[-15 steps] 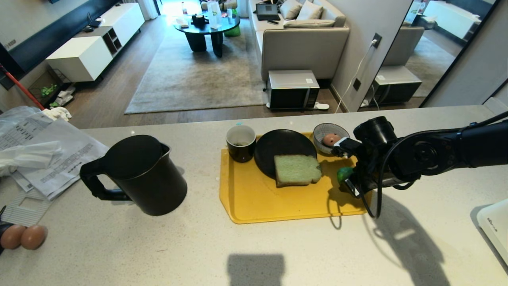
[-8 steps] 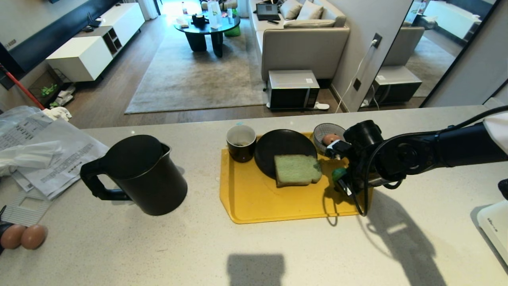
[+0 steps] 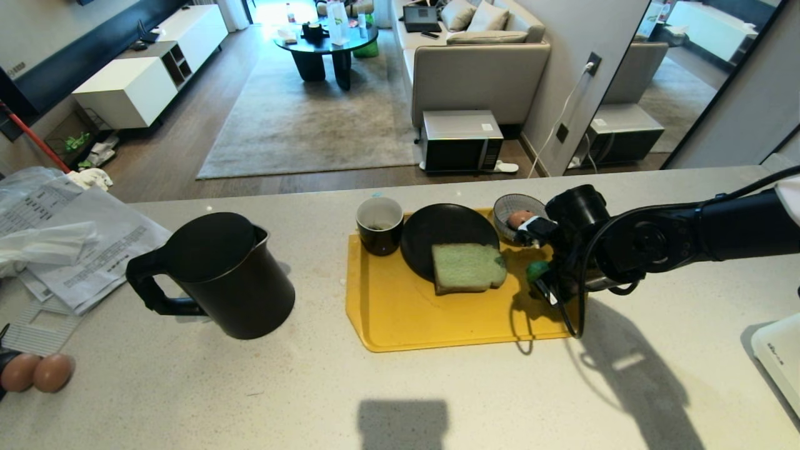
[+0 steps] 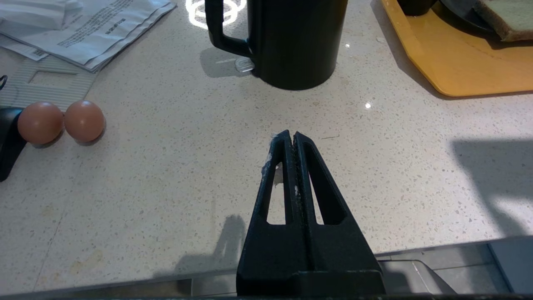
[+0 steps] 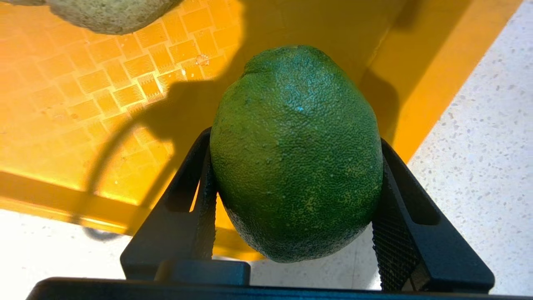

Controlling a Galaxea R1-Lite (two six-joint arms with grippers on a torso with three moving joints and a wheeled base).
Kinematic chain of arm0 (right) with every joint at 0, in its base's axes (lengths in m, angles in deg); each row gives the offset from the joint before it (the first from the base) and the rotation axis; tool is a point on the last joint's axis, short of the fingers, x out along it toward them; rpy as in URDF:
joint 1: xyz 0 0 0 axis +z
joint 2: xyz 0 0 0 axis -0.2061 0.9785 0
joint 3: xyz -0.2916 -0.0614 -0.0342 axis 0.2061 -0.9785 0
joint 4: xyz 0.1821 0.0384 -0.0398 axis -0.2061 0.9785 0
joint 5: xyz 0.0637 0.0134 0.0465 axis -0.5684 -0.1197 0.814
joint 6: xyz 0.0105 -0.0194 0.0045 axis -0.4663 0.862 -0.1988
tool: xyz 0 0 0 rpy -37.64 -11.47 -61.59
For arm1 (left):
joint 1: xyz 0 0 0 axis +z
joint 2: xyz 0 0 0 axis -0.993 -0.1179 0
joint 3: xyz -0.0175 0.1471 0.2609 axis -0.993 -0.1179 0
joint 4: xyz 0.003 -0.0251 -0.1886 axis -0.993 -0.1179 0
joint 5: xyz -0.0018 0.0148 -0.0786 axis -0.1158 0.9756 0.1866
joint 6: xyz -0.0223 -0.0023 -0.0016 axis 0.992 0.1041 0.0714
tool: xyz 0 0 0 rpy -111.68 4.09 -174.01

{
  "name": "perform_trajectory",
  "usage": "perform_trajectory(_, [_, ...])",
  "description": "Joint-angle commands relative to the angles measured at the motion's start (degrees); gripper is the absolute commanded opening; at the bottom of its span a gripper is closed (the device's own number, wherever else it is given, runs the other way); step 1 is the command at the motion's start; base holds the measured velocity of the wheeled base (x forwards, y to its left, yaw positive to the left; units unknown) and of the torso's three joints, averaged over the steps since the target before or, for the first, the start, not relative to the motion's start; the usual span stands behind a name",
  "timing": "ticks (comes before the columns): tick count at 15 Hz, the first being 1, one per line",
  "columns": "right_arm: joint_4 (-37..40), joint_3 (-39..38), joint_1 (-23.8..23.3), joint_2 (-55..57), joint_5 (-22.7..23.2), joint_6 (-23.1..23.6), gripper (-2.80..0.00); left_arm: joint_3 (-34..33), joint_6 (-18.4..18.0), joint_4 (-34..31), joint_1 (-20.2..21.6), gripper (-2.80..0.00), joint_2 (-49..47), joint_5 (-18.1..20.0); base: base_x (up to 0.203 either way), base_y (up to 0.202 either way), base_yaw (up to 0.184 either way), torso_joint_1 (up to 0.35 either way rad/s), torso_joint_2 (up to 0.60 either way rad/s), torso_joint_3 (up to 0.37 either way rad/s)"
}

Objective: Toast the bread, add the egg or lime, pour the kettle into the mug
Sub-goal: Put the fruit on a plate

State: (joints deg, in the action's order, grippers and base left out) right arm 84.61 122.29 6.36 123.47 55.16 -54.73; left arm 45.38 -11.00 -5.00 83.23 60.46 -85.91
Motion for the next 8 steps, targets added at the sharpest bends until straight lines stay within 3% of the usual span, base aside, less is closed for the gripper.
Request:
perform_trajectory(1, [0.05,-0.16,0.03,-0.82,-0.03,0.13,-2.8,-0.04,0.01,0.01,0.0,-2.8,-0.05,-0.01,0.0,0.0,0.0,0.0,0.0,0.0])
perform_trajectory(8, [-0.13,-0.77,-0.06,0.85,-0.12,0.12,-2.8,0.03,0.01,0.01,0.0,-2.8,-0.05,-0.01,0.0,0.0,0.0,0.0,0.0,0.0])
